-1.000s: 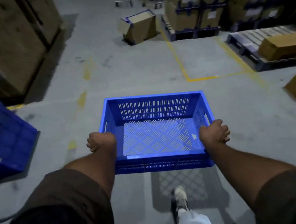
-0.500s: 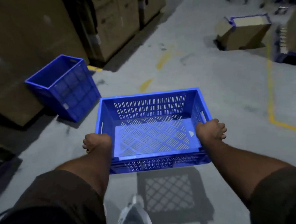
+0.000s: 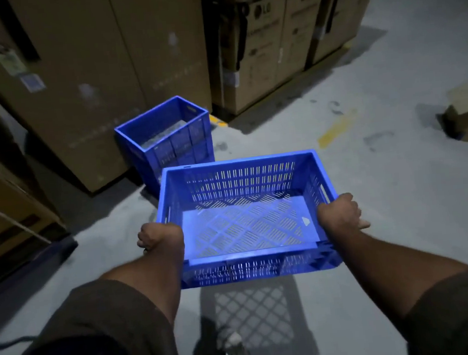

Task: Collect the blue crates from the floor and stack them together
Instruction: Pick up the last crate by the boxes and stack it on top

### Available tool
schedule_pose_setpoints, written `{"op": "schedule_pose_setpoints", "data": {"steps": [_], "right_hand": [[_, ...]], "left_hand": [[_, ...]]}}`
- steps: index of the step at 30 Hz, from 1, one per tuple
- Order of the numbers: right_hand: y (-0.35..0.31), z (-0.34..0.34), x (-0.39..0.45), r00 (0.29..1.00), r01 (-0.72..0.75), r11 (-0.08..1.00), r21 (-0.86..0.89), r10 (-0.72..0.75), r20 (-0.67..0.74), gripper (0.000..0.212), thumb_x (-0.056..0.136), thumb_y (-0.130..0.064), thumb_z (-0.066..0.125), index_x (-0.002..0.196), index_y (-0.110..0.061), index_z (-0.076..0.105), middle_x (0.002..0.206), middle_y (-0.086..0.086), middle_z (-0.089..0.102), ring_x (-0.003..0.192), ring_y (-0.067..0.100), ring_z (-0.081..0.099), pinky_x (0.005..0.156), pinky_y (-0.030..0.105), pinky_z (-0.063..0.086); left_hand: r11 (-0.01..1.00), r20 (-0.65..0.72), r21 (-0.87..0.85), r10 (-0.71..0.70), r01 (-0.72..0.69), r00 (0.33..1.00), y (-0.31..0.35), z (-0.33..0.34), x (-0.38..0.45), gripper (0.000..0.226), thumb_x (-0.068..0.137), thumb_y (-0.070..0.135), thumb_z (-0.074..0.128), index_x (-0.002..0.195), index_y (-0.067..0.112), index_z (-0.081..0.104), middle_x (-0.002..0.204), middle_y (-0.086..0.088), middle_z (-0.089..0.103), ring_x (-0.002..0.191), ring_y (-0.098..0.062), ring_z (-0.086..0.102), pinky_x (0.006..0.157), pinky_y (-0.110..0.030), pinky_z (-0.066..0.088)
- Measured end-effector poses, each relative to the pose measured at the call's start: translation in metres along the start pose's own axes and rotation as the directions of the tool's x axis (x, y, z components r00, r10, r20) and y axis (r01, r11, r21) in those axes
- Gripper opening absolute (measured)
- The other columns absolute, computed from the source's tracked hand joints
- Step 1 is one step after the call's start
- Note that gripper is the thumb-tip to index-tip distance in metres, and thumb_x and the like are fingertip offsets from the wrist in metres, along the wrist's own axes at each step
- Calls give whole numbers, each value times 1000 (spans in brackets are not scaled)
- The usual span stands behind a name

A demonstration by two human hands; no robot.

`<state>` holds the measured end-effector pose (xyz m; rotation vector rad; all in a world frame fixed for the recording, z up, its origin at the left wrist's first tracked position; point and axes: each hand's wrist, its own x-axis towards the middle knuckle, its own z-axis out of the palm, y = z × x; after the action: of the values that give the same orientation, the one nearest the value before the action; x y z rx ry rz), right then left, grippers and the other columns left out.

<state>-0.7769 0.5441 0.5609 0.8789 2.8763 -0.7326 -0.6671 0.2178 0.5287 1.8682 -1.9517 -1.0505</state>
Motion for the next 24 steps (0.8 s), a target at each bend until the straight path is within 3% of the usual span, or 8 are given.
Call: {"op": "schedule_pose_setpoints", "data": {"steps": [5, 15, 24], "right_hand": [[-90, 32, 29, 992, 101, 994, 40, -104, 67, 50, 81, -23, 58, 125, -5, 42, 130, 25, 52, 122, 41, 48, 102, 48, 37], [-271, 118, 117, 939, 275, 960, 56, -281, 198, 46, 81, -27, 57, 123, -9, 51, 130, 25, 49, 121, 42, 46, 105, 46, 38], [-431, 186, 220, 866, 379, 924, 47, -372, 335, 40, 83, -28, 58, 119, -11, 56, 129, 23, 49, 120, 41, 46, 104, 44, 37]], "left_hand": [[998, -59, -32, -53, 51, 997, 52, 8, 68, 39, 80, 8, 62, 117, -4, 59, 125, -22, 58, 122, -41, 50, 102, -48, 45], [976, -142, -98, -208, 195, 968, 135, 53, 176, 41, 82, 13, 62, 120, -2, 61, 126, -20, 59, 121, -40, 52, 101, -46, 45], [903, -172, -304, -366, 305, 915, 223, 128, 269, 48, 81, 21, 48, 122, -2, 57, 129, -20, 56, 120, -40, 53, 104, -51, 45]]}}
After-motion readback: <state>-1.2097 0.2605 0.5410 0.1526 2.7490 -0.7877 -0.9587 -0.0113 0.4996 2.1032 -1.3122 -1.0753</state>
